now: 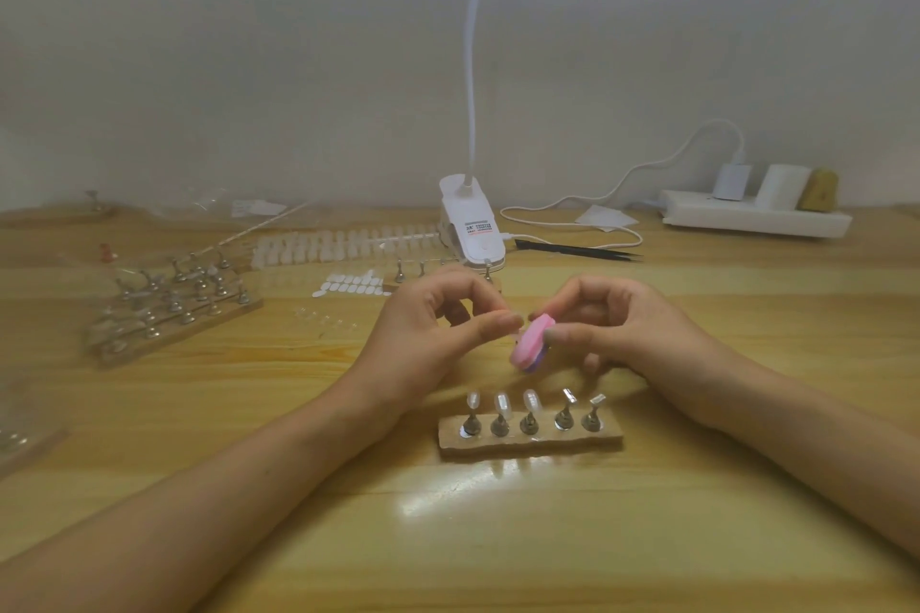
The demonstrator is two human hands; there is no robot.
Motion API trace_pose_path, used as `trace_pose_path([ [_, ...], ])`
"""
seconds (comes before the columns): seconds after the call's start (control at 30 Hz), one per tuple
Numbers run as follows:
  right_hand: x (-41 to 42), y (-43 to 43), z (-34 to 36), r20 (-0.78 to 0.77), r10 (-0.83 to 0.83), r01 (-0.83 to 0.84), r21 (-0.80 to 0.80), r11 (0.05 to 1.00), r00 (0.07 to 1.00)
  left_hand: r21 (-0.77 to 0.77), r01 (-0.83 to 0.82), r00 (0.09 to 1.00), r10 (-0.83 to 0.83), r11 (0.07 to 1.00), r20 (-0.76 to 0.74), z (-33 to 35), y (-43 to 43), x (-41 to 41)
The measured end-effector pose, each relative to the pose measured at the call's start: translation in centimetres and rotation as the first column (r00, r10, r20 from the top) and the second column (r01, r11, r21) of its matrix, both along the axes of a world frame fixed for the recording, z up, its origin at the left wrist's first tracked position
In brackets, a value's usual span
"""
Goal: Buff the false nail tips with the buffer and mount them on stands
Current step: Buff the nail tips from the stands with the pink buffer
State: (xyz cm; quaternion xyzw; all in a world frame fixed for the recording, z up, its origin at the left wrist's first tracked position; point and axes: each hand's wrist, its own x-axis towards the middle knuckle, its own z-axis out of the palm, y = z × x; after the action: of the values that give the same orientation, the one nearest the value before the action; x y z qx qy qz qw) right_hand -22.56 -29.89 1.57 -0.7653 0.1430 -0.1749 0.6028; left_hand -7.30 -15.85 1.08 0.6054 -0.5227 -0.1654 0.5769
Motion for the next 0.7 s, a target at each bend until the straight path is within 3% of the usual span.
trace_pose_path([
  [0.07, 0.02, 0.26, -0.02, -0.006, 0.039, -0.039, -0.027, 0.999, 0.999, 0.005, -0.001, 0.999, 0.001, 1.0, 0.04, -0.02, -0.01, -0.09],
  [0.2, 0.04, -0.1, -0.03, 0.048, -0.086, 0.084, 0.038, 0.996, 0.995, 0.005, -0.011, 0.999, 0.011, 1.0, 0.037, -0.03, 0.01, -0.03],
  [0.3, 0.1, 0.46, 0.05, -0.015, 0.046, -0.046, -0.015, 0.999, 0.999, -0.006, -0.032, 0.999, 0.033, 0.999, 0.031, -0.09, -0.01, 0.09],
  [0.4, 0.06, 0.18, 0.09, 0.028, -0.056, 0.055, 0.024, 0.998, 0.998, -0.009, -0.036, 0.997, 0.036, 0.999, 0.071, -0.16, -0.01, 0.02],
  [0.53, 0.22, 0.41, 0.04, -0.007, 0.025, -0.025, -0.016, 1.0, 1.0, -0.014, -0.043, 0.997, 0.044, 0.999, 0.07, -0.15, -0.09, 0.15],
  [0.7, 0.27, -0.33, 0.05, 0.009, -0.063, 0.062, 0.025, 0.998, 0.998, -0.02, -0.025, 0.997, 0.027, 0.999, 0.077, -0.31, -0.08, 0.17],
])
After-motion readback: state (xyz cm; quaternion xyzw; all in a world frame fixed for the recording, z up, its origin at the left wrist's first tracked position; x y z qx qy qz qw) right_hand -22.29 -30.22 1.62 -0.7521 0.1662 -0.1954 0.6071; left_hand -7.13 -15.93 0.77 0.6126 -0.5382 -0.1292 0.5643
